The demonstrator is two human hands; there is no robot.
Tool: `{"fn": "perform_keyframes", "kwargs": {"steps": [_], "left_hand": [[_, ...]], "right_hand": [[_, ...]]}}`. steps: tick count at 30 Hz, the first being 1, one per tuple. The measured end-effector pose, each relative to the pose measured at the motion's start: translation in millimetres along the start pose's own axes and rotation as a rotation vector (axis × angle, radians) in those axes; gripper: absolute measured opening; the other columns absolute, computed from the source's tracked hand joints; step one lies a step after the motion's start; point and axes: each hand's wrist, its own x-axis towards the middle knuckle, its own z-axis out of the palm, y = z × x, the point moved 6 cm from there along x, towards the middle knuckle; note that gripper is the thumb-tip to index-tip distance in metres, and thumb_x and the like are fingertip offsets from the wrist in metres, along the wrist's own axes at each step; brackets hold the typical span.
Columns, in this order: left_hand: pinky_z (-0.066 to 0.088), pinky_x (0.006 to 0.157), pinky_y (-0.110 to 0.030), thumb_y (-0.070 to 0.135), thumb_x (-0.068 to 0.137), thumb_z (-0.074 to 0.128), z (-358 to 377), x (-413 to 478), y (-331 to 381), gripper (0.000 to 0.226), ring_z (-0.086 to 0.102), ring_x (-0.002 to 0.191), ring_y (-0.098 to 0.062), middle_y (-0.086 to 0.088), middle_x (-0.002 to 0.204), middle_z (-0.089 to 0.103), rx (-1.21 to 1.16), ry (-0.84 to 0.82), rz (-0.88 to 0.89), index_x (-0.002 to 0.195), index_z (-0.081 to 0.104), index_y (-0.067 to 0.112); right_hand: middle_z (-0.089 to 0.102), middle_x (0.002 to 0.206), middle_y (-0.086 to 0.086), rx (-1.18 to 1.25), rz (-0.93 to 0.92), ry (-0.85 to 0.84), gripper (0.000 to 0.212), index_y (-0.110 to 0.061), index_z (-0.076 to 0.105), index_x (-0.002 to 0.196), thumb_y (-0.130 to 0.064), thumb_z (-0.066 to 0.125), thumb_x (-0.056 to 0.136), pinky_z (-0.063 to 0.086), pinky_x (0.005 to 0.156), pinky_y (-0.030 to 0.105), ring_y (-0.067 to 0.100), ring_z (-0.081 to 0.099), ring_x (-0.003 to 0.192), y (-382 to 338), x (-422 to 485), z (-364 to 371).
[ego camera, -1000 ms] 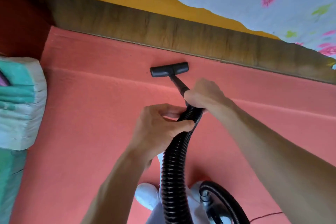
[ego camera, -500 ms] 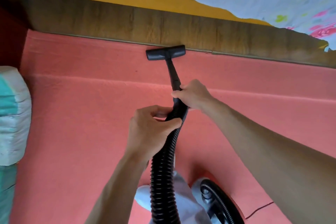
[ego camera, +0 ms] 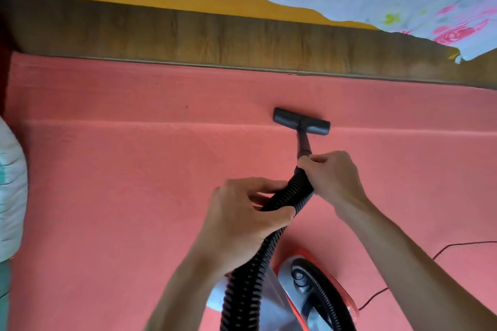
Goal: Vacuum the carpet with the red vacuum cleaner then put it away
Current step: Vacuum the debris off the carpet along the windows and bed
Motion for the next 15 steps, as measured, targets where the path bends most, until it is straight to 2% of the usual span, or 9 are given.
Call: {"fn": "perform_keyframes", "kwargs": {"steps": [4,6,9,12,15], "left_hand": [[0.045,0.05,-0.014,0.017,0.071,0.079,16,21,-3,0.027,0.064,0.055,0.001,0.017,0.07,0.075,0.075,0.081,-0.005,0.092,0.08,0.034],[0.044,0.046,-0.014,0.014,0.071,0.078,8,33,-1,0.026,0.06,0.05,0.0,0.012,0.069,0.075,0.091,0.094,0.015,0.09,0.08,0.033],[0.042,0.041,-0.012,0.011,0.073,0.078,0,47,4,0.025,0.055,0.043,0.001,0.006,0.067,0.076,0.135,0.092,0.055,0.086,0.08,0.033],[0.042,0.043,-0.017,0.008,0.074,0.075,12,52,1,0.025,0.048,0.041,-0.003,-0.003,0.065,0.074,0.21,0.053,0.05,0.087,0.08,0.028],[0.044,0.043,-0.023,0.01,0.071,0.075,19,47,9,0.028,0.049,0.045,-0.008,-0.006,0.068,0.075,0.308,-0.003,0.075,0.09,0.081,0.03]], "right_hand": [[0.065,0.07,0.011,0.145,0.107,0.0,0.026,-0.004,0.073,0.079,-0.028,0.065,0.075,0.039,0.049,0.027,0.023,0.054,0.056,19,21,14],[0.059,0.064,0.008,0.242,0.105,0.013,0.025,-0.002,0.07,0.075,-0.026,0.065,0.076,0.039,0.049,0.028,0.022,0.051,0.055,14,31,20],[0.046,0.059,0.004,0.352,0.113,0.049,0.023,-0.001,0.063,0.068,-0.021,0.064,0.08,0.03,0.05,0.027,0.022,0.042,0.058,8,38,28],[0.052,0.07,0.007,0.355,0.147,0.083,0.031,0.01,0.067,0.085,-0.021,0.065,0.083,0.03,0.046,0.025,0.02,0.044,0.059,17,38,36],[0.058,0.073,0.008,0.344,0.194,0.053,0.028,0.003,0.071,0.086,-0.024,0.064,0.082,0.033,0.044,0.023,0.017,0.046,0.055,27,30,29]]}}
